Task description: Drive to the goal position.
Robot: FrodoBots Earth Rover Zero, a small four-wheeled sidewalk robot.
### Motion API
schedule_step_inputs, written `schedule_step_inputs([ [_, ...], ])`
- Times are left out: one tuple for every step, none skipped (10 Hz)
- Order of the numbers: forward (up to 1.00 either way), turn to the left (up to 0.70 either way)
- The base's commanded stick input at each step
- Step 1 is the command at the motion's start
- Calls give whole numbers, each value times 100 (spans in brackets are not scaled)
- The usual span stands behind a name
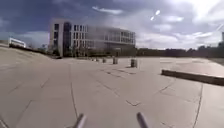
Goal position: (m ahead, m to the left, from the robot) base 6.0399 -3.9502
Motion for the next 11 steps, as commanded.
schedule_step_inputs([
  [50, 0],
  [50, 0],
  [50, 0],
  [50, 0],
  [50, 0],
  [50, 0],
  [50, 0],
  [50, 0],
  [50, 0],
  [50, -5],
  [50, -17],
])
